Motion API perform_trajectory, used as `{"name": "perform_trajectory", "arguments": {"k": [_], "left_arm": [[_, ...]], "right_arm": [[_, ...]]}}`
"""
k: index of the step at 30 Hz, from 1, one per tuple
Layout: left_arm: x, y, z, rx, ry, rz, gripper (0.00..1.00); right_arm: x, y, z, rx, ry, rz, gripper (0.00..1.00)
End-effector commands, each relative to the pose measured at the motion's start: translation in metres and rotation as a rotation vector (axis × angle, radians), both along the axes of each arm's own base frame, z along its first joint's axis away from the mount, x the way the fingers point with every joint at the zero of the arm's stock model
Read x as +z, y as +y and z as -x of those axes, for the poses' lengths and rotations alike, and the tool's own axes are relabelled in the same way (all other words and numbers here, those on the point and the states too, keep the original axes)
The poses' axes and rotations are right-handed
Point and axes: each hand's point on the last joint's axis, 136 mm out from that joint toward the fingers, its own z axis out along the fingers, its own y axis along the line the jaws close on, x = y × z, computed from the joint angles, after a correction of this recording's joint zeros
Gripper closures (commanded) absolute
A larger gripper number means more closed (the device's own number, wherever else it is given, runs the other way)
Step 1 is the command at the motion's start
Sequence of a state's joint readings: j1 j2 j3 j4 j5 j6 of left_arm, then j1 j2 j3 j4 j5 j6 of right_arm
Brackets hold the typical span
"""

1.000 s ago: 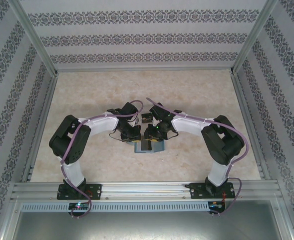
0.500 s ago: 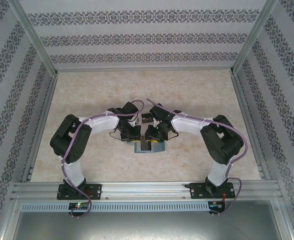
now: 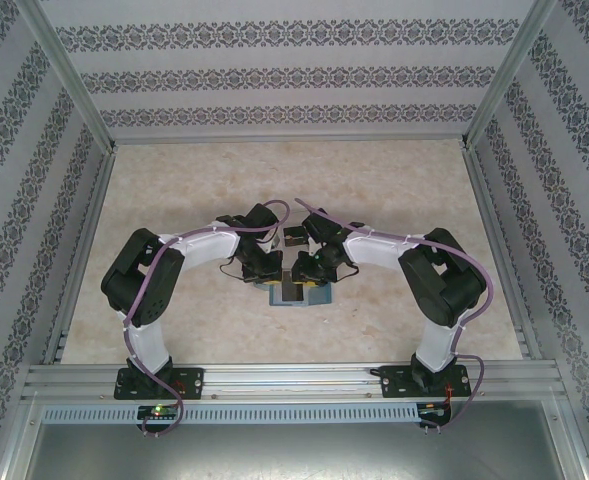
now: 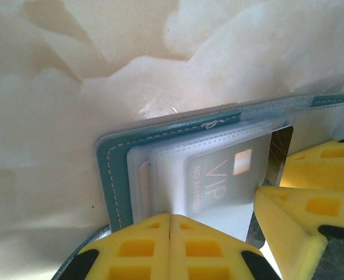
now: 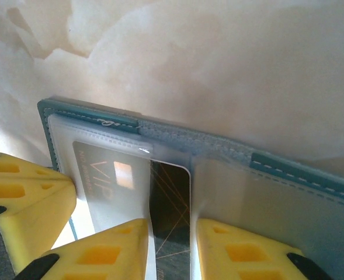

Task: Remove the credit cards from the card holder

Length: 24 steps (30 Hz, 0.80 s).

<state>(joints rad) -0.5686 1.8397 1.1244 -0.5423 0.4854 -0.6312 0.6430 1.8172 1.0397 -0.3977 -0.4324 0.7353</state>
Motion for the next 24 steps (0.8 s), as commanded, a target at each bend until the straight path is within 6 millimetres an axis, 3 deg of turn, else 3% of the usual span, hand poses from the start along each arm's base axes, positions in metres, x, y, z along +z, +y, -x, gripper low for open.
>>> {"name": "perform_trajectory", "arguments": {"k": [1, 24], "left_arm": [[-0.026, 0.023, 0.02, -0.015, 0.075, -0.137, 1.0], [-0.025, 0.024, 0.019, -0.016, 0.081, -0.149, 1.0]], "right_arm": [[-0.008, 0.002, 0.006, 0.001, 0.03, -0.018, 0.73], [0.01, -0.008, -0.001, -0.014, -0.018, -0.036, 1.0]]}}
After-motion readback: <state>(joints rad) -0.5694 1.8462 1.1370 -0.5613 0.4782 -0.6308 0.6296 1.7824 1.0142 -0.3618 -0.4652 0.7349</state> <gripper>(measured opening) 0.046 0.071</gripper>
